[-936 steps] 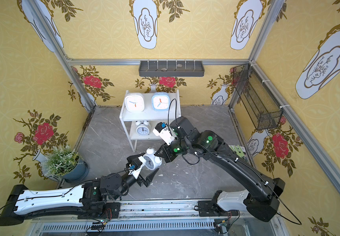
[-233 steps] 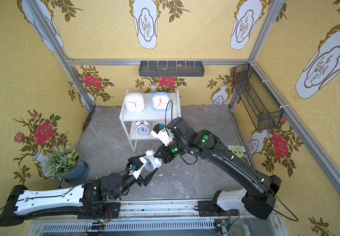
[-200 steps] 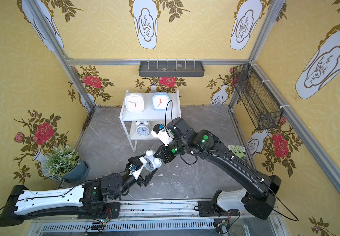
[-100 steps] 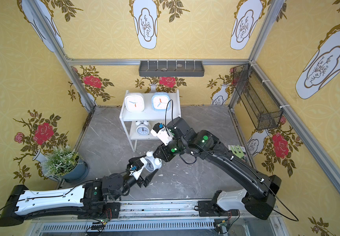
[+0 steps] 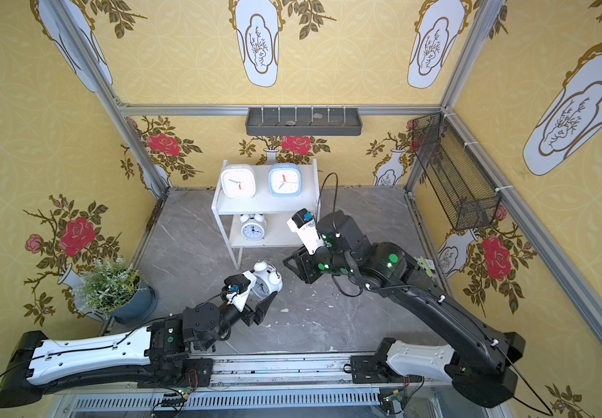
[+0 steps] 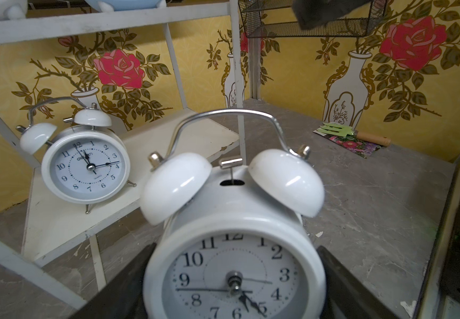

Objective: Place the alarm clocks on the shelf by style
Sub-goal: Adjust the alarm.

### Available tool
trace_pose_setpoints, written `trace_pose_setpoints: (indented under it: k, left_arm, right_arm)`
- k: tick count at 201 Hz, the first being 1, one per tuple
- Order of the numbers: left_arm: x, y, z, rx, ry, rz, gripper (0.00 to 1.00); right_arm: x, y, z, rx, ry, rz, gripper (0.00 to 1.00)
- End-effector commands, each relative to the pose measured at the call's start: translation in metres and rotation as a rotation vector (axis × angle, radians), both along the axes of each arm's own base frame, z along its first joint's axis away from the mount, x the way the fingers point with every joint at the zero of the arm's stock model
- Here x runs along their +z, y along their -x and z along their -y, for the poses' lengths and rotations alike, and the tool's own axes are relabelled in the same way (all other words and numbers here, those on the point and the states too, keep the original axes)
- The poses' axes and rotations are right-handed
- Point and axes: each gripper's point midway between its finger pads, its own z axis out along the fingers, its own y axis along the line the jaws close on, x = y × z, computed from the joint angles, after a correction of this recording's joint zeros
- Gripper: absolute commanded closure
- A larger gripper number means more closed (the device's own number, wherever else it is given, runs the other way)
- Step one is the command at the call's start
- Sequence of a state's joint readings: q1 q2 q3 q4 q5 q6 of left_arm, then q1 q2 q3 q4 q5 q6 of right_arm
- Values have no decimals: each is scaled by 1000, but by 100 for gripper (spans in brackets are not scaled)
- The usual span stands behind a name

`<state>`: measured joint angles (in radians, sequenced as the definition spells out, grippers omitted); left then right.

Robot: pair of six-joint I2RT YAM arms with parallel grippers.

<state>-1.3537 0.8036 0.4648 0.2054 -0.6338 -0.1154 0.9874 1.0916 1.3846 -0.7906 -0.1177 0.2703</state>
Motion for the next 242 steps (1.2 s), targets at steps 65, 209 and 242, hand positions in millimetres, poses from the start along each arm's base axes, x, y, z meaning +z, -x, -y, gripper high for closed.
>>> trace_pose_setpoints:
  k: [65,209,242]
  left_arm:
    - [11,-14,4,94,112,-33,44]
    - [12,-23,0,159,181,-75,46]
    - [13,-27,0,184,204,-76,47]
  right_arm:
    - [-75,-46,134,-808,92,13,51]
    - [-150,-55,177,-1145,139,-19,2]
    - [-146,-61,155,-982,124,-12,2]
